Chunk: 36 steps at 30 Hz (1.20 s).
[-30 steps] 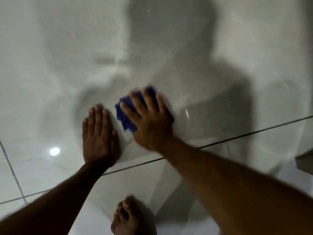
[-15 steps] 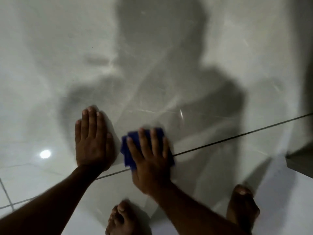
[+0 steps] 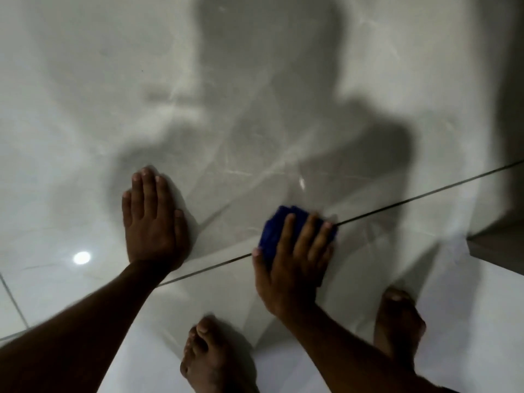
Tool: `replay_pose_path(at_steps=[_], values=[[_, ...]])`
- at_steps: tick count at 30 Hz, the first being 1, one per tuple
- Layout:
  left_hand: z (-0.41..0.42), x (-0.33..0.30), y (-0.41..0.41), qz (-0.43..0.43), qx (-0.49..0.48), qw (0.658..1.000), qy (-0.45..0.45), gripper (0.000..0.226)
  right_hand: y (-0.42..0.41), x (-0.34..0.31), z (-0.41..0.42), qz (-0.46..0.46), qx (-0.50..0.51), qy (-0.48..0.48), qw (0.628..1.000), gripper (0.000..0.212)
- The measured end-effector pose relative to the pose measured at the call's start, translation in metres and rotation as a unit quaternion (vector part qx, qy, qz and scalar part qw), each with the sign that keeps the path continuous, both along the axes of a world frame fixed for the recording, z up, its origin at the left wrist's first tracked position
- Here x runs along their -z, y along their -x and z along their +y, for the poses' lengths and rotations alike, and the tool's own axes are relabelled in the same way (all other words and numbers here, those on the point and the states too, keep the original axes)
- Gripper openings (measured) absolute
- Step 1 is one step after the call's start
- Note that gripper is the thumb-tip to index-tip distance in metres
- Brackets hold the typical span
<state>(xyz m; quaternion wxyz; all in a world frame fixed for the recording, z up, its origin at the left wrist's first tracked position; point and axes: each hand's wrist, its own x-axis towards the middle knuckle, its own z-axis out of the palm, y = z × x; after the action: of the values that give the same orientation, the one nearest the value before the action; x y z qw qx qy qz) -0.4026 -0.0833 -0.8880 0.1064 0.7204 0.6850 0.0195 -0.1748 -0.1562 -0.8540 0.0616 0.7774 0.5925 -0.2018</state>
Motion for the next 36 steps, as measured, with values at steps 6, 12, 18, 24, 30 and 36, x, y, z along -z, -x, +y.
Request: replay_pose_path(at_steps=[6,12,18,24,30,36], values=[[0.000,-0.026,-0.014,0.026,-0.046,0.996,0.076,0.066,-0.021,-0.034,0.008,0.098,-0.167,0.080,0.978,0.068],[-0.019,-0.059,-0.060,0.002,-0.133,0.978,0.160,0.070,-0.030,-0.051,0.051,0.011,-0.107,0.119,0.987,0.053],[-0.042,-0.147,-0.096,-0.118,-0.244,0.936,0.224,0.066,-0.022,-0.133,0.068,0.197,0.011,0.220,0.955,0.039],[-0.008,-0.374,-0.097,-0.416,-0.403,0.732,0.357,0.092,-0.010,-0.373,0.081,0.346,0.160,0.124,0.916,0.052],[0.035,-0.634,-0.077,-0.611,-0.269,0.627,0.402,0.054,-0.025,-0.653,0.092,0.446,0.208,0.049,0.869,0.037],[0.044,-0.843,-0.108,-0.586,-0.169,0.733,0.303,0.066,-0.061,-0.842,0.081,0.456,0.207,-0.042,0.864,0.043]])
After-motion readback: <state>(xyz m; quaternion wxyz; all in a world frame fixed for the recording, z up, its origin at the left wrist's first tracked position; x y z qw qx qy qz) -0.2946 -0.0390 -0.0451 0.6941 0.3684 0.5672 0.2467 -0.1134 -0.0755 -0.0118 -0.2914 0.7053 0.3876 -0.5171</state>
